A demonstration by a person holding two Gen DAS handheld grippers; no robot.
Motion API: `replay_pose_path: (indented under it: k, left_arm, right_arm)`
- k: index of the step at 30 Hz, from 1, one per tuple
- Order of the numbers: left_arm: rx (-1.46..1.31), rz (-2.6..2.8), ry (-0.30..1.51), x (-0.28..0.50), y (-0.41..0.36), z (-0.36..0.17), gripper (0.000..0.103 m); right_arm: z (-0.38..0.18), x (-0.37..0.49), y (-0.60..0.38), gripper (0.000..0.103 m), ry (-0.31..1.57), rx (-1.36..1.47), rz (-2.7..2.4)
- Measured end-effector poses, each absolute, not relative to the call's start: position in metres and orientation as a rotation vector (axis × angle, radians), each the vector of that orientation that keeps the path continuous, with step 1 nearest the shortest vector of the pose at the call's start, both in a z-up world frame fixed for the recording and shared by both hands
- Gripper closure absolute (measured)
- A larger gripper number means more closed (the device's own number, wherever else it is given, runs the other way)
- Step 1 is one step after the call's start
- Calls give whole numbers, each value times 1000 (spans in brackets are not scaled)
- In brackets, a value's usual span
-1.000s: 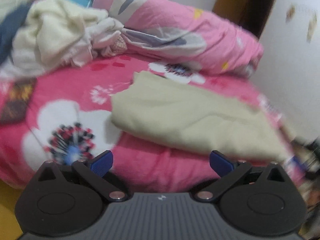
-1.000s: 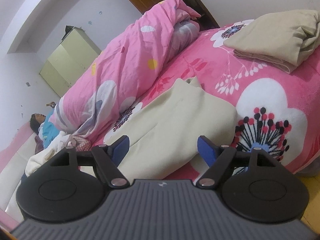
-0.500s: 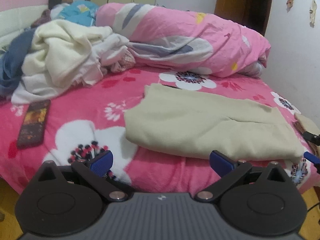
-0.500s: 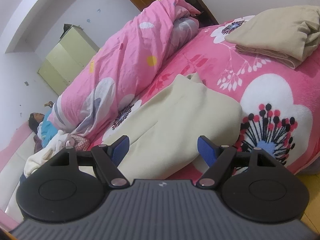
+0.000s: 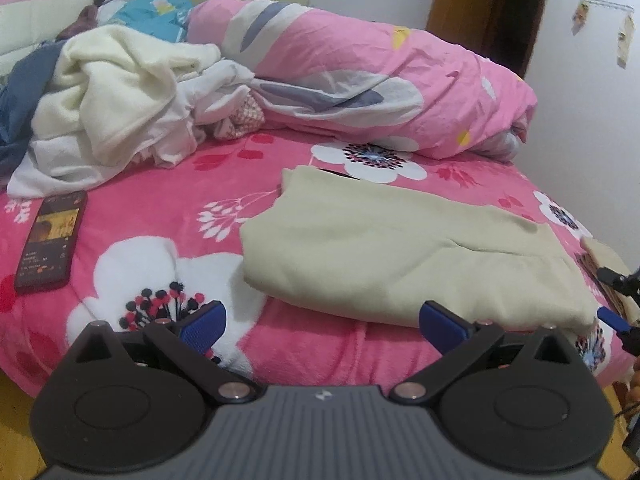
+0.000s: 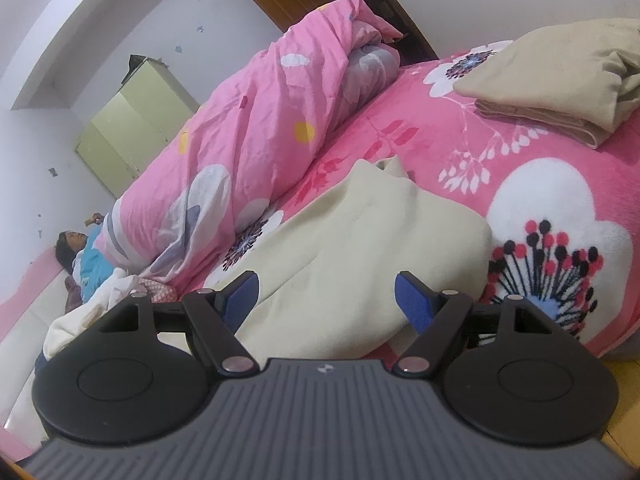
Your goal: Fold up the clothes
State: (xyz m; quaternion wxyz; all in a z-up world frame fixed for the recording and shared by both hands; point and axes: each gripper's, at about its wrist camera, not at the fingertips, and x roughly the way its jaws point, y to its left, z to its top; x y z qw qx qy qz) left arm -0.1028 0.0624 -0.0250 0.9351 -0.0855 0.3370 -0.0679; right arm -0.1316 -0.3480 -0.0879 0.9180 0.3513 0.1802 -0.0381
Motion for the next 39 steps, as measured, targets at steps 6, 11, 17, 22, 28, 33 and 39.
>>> replay_pose_path:
  k: [6,11,17,22,28,33,39]
  left_arm:
    - [-154,-137,581,-70,78,-14,0]
    - [-55,-157,494,-17,79,-9,0]
    - [17,-287,582,64,68,-26,6]
    - [-70,-390,707,107,73,-44,15]
    - [-143,-441,763,124,75,-57,26]
    - [-141,-434,770,128,76,-63,36]
    - [-113,-436,766,128,80,-62,36]
  right_arm:
    - [-78,-116,-339,28,378,596,-56]
    - [-68,-90,-346,28,385,496,-20]
    - [-58,-51,-361,28,404,377,30]
    - [-58,-13,-375,28,503,271,111]
    - [-63,30,-400,29,590,177,147]
    - [-75,59,-426,48,642,287,179]
    - [-84,59,-435,83,656,333,212]
